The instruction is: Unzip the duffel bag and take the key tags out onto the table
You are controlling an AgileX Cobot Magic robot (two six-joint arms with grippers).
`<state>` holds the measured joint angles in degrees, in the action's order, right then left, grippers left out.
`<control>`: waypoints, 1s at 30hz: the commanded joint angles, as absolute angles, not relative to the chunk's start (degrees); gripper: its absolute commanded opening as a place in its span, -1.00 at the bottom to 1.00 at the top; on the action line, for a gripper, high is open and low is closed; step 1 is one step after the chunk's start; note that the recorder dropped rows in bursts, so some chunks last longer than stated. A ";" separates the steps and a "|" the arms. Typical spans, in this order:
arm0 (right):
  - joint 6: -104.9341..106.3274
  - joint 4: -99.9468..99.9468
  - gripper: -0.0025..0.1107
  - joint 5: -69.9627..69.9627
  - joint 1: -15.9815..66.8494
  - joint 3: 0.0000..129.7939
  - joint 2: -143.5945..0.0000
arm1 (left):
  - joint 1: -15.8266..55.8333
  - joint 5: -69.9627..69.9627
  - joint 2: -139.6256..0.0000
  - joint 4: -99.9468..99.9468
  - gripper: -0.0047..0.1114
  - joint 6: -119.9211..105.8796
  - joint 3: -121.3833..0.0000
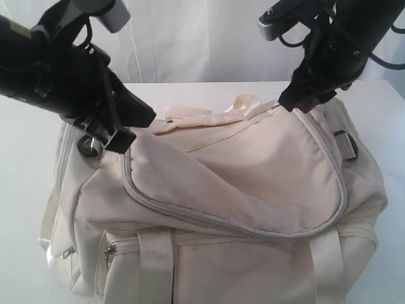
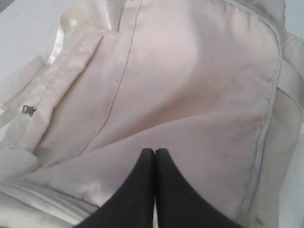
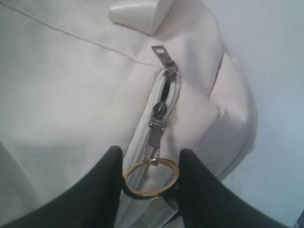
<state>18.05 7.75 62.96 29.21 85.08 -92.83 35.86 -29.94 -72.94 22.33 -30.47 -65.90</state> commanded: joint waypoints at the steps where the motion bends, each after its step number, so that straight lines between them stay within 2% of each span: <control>1: 17.02 8.24 -0.96 65.50 29.28 82.66 -91.38 | 36.06 -31.95 -77.08 23.21 -0.92 -30.44 -70.14; 14: 12.68 8.62 -0.96 69.60 29.28 75.17 -83.44 | 36.06 -39.40 -91.32 24.80 -0.92 -30.24 -82.61; 30: 11.45 3.90 -0.96 69.96 29.28 61.07 -73.33 | 36.06 -44.29 -91.97 28.04 -0.92 -30.86 -83.08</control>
